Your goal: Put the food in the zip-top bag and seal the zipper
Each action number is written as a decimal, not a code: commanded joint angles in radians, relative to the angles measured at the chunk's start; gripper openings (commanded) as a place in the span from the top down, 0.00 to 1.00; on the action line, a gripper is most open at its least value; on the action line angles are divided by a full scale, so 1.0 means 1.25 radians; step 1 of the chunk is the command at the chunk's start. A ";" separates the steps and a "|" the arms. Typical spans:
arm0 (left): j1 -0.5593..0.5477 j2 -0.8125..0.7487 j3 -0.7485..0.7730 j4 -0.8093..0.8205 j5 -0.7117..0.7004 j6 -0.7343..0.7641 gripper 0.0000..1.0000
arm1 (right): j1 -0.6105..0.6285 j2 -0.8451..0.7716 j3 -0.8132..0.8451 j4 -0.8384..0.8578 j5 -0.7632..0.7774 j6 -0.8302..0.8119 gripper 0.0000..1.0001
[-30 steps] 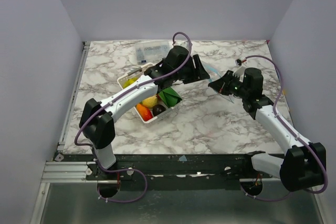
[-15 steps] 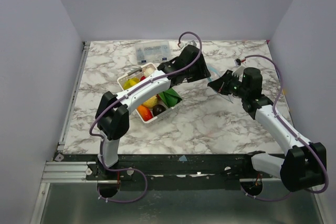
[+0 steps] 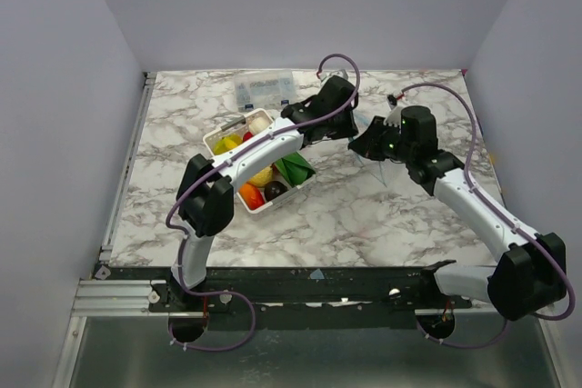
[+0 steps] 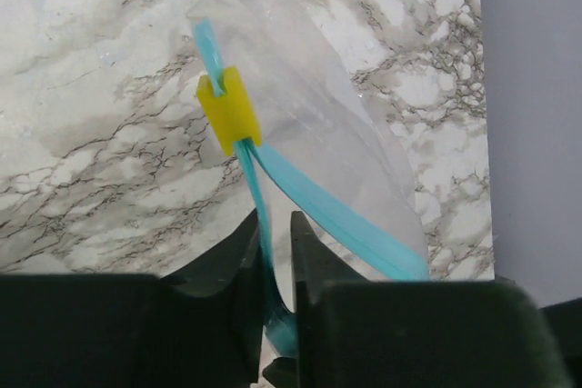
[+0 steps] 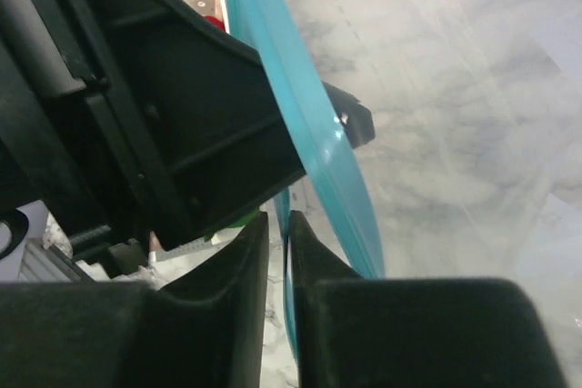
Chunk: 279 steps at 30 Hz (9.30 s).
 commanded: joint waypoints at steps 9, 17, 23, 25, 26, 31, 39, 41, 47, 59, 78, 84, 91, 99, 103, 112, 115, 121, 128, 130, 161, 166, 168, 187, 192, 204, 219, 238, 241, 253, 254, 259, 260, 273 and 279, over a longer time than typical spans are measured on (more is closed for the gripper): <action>0.015 -0.079 0.000 -0.048 0.097 0.140 0.95 | 0.077 0.005 0.253 -0.301 0.144 -0.128 0.42; 0.031 -0.099 -0.023 -0.031 0.147 0.134 0.95 | 0.077 -0.008 0.327 -0.327 0.101 -0.198 0.00; 0.049 -0.089 -0.019 -0.045 0.192 0.137 0.96 | 0.077 -0.050 0.298 -0.265 0.061 -0.192 0.08; 0.053 -0.087 -0.015 -0.051 0.209 0.137 0.96 | 0.077 -0.059 0.294 -0.257 0.057 -0.169 0.16; 0.053 -0.087 -0.015 -0.051 0.217 0.136 0.96 | 0.077 -0.063 0.299 -0.255 0.028 -0.160 0.17; 0.055 -0.080 -0.012 -0.053 0.233 0.135 0.97 | 0.077 -0.112 0.294 -0.249 0.036 -0.106 0.14; 0.058 -0.073 -0.010 -0.053 0.263 0.119 0.98 | 0.136 -0.003 0.370 -0.447 0.381 -0.156 0.29; 0.061 -0.071 -0.009 -0.056 0.264 0.117 0.98 | 0.208 0.013 0.381 -0.463 0.501 -0.161 0.29; 0.066 -0.061 -0.007 -0.052 0.281 0.107 0.98 | 0.267 0.053 0.369 -0.455 0.691 -0.168 0.45; 0.088 -0.120 -0.104 0.035 0.356 0.139 0.69 | 0.273 0.056 0.266 -0.336 0.713 -0.186 0.99; 0.156 -0.574 -0.495 -0.049 0.245 0.409 0.03 | 0.183 -0.021 0.354 -0.598 1.008 -0.164 0.99; 0.242 -0.619 -0.601 -0.088 0.219 0.408 0.03 | 0.185 0.050 0.255 -0.457 0.784 -0.163 0.99; 0.256 -0.599 -0.645 -0.067 0.278 0.378 0.08 | 0.187 0.106 0.096 -0.225 0.524 -0.141 0.99; 0.256 -0.491 -0.638 -0.073 0.223 0.343 0.26 | 0.186 0.008 -0.003 -0.154 0.539 -0.169 0.99; 0.256 -0.451 -0.649 -0.039 0.203 0.305 0.53 | 0.186 -0.056 -0.050 -0.126 0.563 -0.195 0.99; 0.257 -0.382 -0.671 -0.007 0.148 0.273 0.68 | 0.186 -0.121 -0.100 -0.073 0.542 -0.205 0.99; 0.253 -0.371 -0.686 0.023 0.147 0.262 0.57 | 0.187 -0.129 -0.116 -0.058 0.539 -0.205 0.99; 0.252 -0.340 -0.702 0.058 0.139 0.249 0.38 | 0.187 -0.140 -0.121 -0.052 0.525 -0.206 0.99; 0.242 -0.315 -0.727 0.088 0.144 0.217 0.33 | 0.187 -0.148 -0.126 -0.050 0.522 -0.206 0.99; 0.242 -0.312 -0.736 0.103 0.155 0.209 0.33 | 0.187 -0.148 -0.126 -0.049 0.520 -0.204 0.99; 0.201 -0.780 -0.860 0.188 0.236 0.209 0.86 | 0.187 -0.127 -0.054 -0.099 0.431 -0.156 0.99; 0.131 -0.820 -0.841 0.259 0.278 0.193 0.86 | 0.187 -0.121 -0.030 -0.105 0.375 -0.133 0.99; 0.117 -0.817 -0.838 0.307 0.310 0.169 0.86 | 0.187 -0.121 -0.024 -0.106 0.355 -0.122 0.99; 0.061 -0.575 -0.679 0.637 0.417 0.013 0.89 | 0.187 -0.127 0.013 -0.095 0.212 0.001 0.99; 0.062 -0.516 -0.660 0.609 0.361 0.035 0.89 | 0.187 -0.138 0.021 -0.096 0.216 0.018 0.99; 0.060 -0.485 -0.678 0.483 0.234 0.103 0.92 | 0.187 -0.175 0.041 -0.084 0.236 0.055 0.99; 0.047 -0.475 -0.608 0.300 0.192 0.160 0.85 | 0.187 -0.198 0.018 -0.055 0.274 0.053 0.99; 0.046 -0.582 -0.552 0.200 0.298 0.245 0.01 | 0.187 -0.181 -0.008 -0.047 0.295 0.035 0.99; 0.061 -0.620 -0.565 0.180 0.292 0.264 0.02 | 0.187 -0.179 -0.002 -0.057 0.306 0.029 0.99; 0.192 -0.731 -0.712 0.087 0.167 0.295 0.05 | 0.186 -0.207 -0.008 -0.069 0.339 0.011 0.99; 0.201 -0.723 -0.717 0.059 0.122 0.288 0.05 | 0.186 -0.207 -0.009 -0.068 0.342 0.010 0.99; 0.237 -0.613 -0.693 -0.080 -0.038 0.219 0.05 | 0.187 -0.200 -0.016 -0.065 0.340 0.010 0.99; 0.237 -0.586 -0.683 -0.104 -0.060 0.199 0.05 | 0.186 -0.199 -0.017 -0.066 0.339 0.009 0.99; 0.235 -0.472 -0.638 -0.211 -0.140 -0.038 0.18 | 0.187 -0.207 -0.026 -0.075 0.358 0.006 0.99; 0.235 -0.408 -0.579 -0.161 -0.101 0.008 0.22 | 0.187 -0.207 -0.028 -0.075 0.355 0.006 0.99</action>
